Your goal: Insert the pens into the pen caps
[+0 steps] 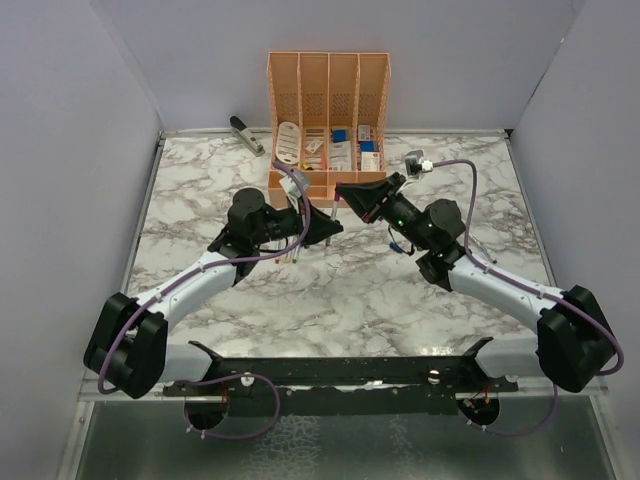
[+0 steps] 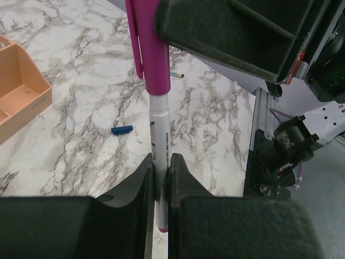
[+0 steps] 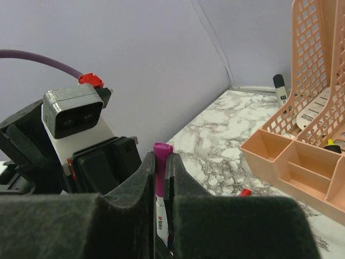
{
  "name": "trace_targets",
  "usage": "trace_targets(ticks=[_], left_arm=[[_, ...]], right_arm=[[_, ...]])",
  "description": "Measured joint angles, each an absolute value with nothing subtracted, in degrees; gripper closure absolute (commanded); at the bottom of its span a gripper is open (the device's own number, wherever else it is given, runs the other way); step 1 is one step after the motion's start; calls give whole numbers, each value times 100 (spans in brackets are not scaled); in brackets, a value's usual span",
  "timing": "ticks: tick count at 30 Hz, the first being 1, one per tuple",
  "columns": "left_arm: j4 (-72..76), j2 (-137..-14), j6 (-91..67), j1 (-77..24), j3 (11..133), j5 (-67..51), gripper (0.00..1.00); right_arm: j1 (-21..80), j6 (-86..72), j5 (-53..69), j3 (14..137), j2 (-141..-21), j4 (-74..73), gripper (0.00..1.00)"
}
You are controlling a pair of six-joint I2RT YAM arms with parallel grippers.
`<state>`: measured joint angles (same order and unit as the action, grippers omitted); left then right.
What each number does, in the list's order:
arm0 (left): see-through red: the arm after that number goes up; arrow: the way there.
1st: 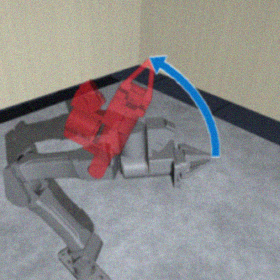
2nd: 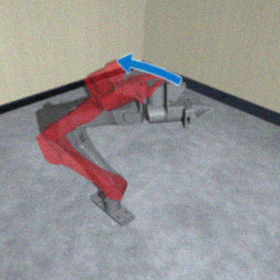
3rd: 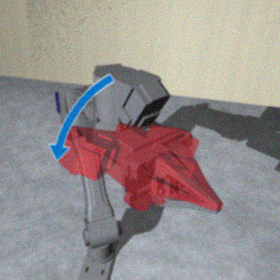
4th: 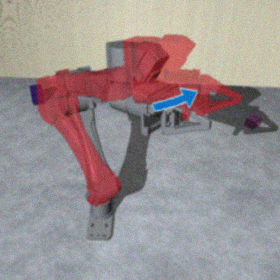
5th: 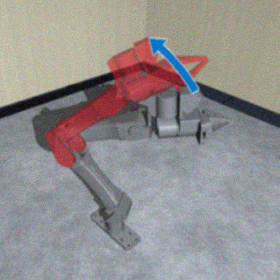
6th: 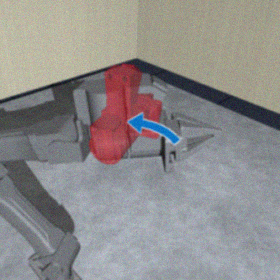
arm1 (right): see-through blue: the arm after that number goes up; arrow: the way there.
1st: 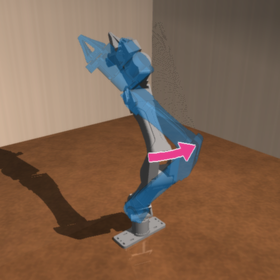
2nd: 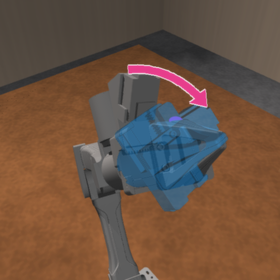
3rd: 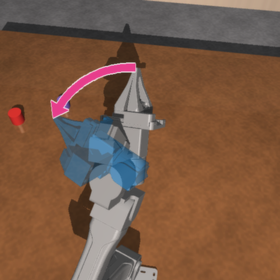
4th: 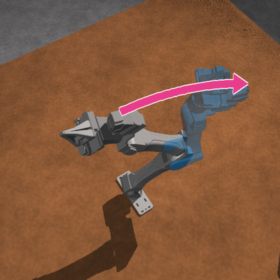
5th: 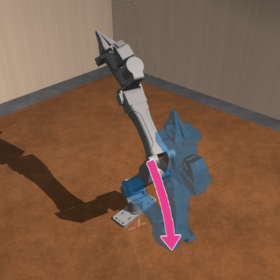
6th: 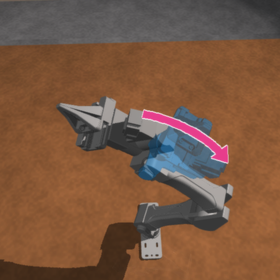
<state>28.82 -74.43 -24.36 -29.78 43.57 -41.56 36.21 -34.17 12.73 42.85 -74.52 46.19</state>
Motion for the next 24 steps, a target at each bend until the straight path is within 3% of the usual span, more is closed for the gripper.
trace_targets(ticks=[24], left_arm=[[2652, -7400, -2370, -2904, 4418, -3848, 100]], right_arm=[[3682, -3507, 1422, 4412, -7793, 4512, 99]])
